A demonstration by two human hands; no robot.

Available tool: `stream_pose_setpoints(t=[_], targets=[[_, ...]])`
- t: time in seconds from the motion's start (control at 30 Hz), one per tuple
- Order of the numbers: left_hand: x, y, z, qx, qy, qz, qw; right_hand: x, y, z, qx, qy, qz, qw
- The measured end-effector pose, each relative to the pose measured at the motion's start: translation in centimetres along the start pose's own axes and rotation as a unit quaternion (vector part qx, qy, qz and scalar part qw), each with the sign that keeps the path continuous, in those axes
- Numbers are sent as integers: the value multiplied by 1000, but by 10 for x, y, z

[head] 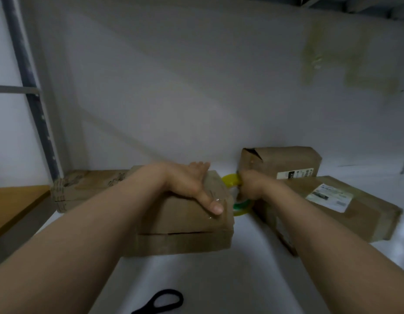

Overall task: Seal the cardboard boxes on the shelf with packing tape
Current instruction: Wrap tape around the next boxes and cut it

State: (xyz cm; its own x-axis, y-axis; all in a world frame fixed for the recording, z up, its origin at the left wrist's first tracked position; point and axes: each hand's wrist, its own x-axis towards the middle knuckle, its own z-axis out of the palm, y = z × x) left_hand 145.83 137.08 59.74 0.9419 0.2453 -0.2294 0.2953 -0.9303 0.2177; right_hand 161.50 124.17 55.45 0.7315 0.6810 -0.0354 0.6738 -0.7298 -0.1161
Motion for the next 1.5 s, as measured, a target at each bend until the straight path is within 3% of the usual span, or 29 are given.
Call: stream_pose_setpoints(t=[0.17,0.27,0.4,0.6,0.83,1.13,1.17,1.23,1.3,1.37,1.4,1.43,1.5], targets=[[13,-9,10,-5,18,13,1000,12,3,-22,-29,39,-17,999],[14,-8,12,-2,24,15,1000,6,-2,-42,-66,102,-37,992],[11,-5,12,-11,22,7,1000,-9,-16,-69,-126,196,-49,971],[10,-5,11,22,6,-36,999,-33,-40,-82,-240,238,-124,933],[12,0,11,13,21,-43,999,-51,-46,-88,-215,128,-201,947],[26,-13,18,-80,49,5,996,-83,-53,-71,-301,110,-276,906],[25,-12,19,-77,53,8,996,-84,-50,-68,-275,100,-287,912],[22,-11,20,-56,62,13,996,-85,-37,-66,-122,83,-315,938],[19,-9,20,-55,68,-1,996,-81,-23,-61,102,154,-301,936],[17,-8,18,-68,64,-14,996,-63,-10,-52,280,285,-180,899],[16,-8,18,-69,62,-15,996,-57,-5,-47,339,294,-108,887],[16,-8,18,-69,62,-14,996,-51,-2,-41,401,246,-48,881],[16,-8,19,-69,63,-17,995,-50,3,-32,524,38,47,849]])
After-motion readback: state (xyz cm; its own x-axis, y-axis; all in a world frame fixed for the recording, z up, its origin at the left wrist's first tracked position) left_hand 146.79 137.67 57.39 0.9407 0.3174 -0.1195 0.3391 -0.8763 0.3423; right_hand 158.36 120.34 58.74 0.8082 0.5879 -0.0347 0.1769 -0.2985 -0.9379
